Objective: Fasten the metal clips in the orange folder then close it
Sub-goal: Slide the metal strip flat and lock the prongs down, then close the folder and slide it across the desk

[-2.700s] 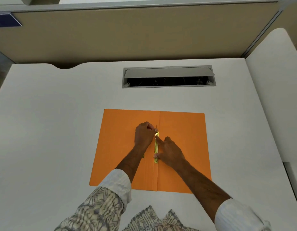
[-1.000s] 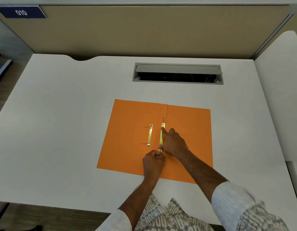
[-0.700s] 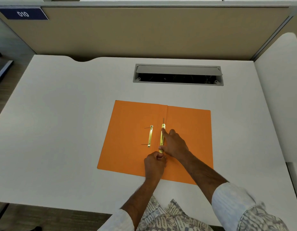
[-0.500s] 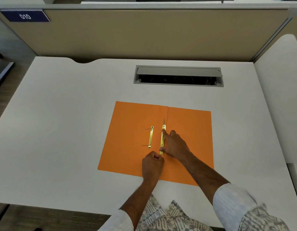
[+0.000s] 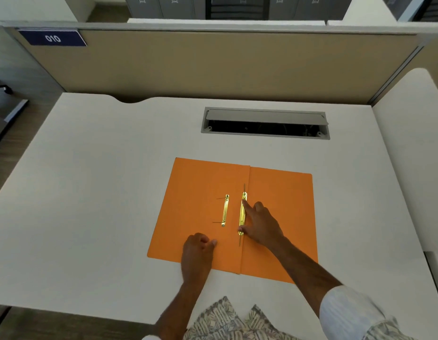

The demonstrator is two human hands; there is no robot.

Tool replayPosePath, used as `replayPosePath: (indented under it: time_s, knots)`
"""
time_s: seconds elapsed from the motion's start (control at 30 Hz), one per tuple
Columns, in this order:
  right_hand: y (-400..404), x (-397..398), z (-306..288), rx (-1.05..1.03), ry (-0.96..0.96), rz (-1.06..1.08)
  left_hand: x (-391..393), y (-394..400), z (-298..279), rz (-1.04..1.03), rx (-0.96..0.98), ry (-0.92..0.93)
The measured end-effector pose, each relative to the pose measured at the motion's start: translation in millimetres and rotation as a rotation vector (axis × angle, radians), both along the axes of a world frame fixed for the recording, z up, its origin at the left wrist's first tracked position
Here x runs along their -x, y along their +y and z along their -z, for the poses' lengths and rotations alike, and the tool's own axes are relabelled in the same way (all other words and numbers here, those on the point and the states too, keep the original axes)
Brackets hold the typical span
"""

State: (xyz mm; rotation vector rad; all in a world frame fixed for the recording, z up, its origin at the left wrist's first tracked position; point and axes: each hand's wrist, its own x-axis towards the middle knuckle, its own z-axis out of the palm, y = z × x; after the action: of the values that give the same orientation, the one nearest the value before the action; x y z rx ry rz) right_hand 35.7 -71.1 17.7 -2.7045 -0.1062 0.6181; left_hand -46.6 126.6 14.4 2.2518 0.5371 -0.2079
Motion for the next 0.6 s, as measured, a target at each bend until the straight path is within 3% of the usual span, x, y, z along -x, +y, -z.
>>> replayPosePath:
  time_s: [0.1, 0.27, 0.6]
  knots:
    - [-1, 8, -2, -0.013, -0.073, -0.007, 2, 37, 3, -0.086, -0.124, -0.026]
    - [2, 29, -3, 0.069, -0.177, -0.048, 2, 83, -2, -0.276, -0.278, 0.082]
    - [20, 58, 3, 0.129, -0.193, -0.011, -16, 126, -15, -0.448, -0.001, 0.238]
